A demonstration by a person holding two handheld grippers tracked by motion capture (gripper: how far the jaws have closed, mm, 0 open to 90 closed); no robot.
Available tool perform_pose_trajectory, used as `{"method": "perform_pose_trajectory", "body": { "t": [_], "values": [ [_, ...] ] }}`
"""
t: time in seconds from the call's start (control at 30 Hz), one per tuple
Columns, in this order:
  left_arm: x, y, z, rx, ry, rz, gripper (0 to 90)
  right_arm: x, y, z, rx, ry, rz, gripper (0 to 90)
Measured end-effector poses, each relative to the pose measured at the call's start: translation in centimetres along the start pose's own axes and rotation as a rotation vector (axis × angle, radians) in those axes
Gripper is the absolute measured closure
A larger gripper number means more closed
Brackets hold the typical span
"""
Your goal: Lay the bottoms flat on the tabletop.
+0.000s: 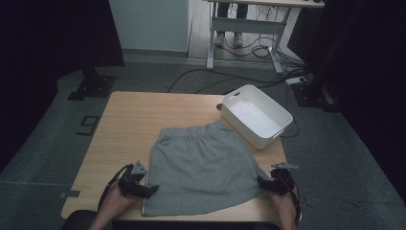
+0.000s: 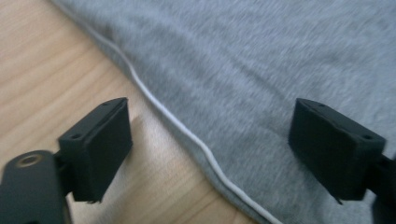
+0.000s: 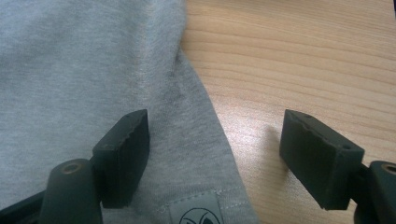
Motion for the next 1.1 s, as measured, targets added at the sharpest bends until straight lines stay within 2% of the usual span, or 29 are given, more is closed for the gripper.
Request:
{"method": "perform_pose_trajectory", "body": {
  "t": [0.07, 0.1, 0.13, 0.23, 0.27, 0.3, 0.33, 0.4, 0.53, 0.7, 0.8, 0.93, 1.1],
  "values": [
    [-1.1, 0.9, -0.3, -0.001, -0.035, -0.006, 8.4, 0.0, 0.0, 0.0, 0.000, -0.008, -0.004, 23.7],
    [-2.1, 1.9, -0.4, -0.005, -0.057, -0.017, 4.1, 0.0, -0.1, 0.0, -0.002, -0.017, -0.009, 23.4],
    [-2.1, 1.9, -0.4, -0.005, -0.057, -0.017, 3.2, 0.0, -0.1, 0.0, -0.002, -0.017, -0.009, 23.4],
    [-3.8, 3.8, 0.0, -0.008, -0.081, -0.042, 2.4, 0.1, -0.1, 0.0, -0.005, -0.031, -0.015, 23.3],
    [-4.6, 4.8, 0.5, -0.008, -0.082, -0.052, 2.2, 0.1, -0.1, 0.0, -0.006, -0.037, -0.018, 23.3],
    [-4.6, 4.8, 0.5, -0.008, -0.082, -0.052, 1.3, 0.1, -0.1, 0.0, -0.007, -0.041, -0.020, 23.3],
    [-5.0, 5.4, 0.9, -0.012, -0.080, -0.057, 1.3, 0.1, -0.1, 0.0, -0.007, -0.041, -0.020, 23.3],
    [-5.7, 6.7, 2.0, -0.046, -0.069, -0.054, 1.1, 0.1, -0.1, 0.0, -0.009, -0.049, -0.024, 23.3],
    [-6.3, 8.1, 4.2, -0.078, -0.034, -0.050, 0.1, 0.2, -0.1, 0.0, -0.009, -0.057, -0.025, 23.3],
    [-6.9, 8.9, 6.5, -0.086, -0.020, -0.083, 0.1, 0.2, -0.1, 0.0, -0.009, -0.060, -0.027, 23.3],
    [-7.3, 8.7, 8.0, -0.089, -0.015, -0.095, 0.0, 0.2, -0.1, 0.0, -0.010, -0.060, -0.027, 23.3],
    [-7.2, 8.6, 8.8, -0.095, 0.001, -0.091, 0.0, 0.2, -0.1, 0.0, -0.009, -0.056, -0.028, 23.3],
    [-6.9, 8.4, 9.2, -0.071, -0.010, -0.109, 0.0, 0.1, 0.0, 0.1, -0.012, -0.049, -0.026, 20.3]
  ]
}}
Point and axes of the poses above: each handheld gripper's, and its own axes: z roughly forward along the jaws, x roughly out of its underside, y roughly to its left, the point moved 10 cm from there along z, roughly forward along the jaws, and after that the axes turned 15 degrees about -x, right-handed, at the moved point
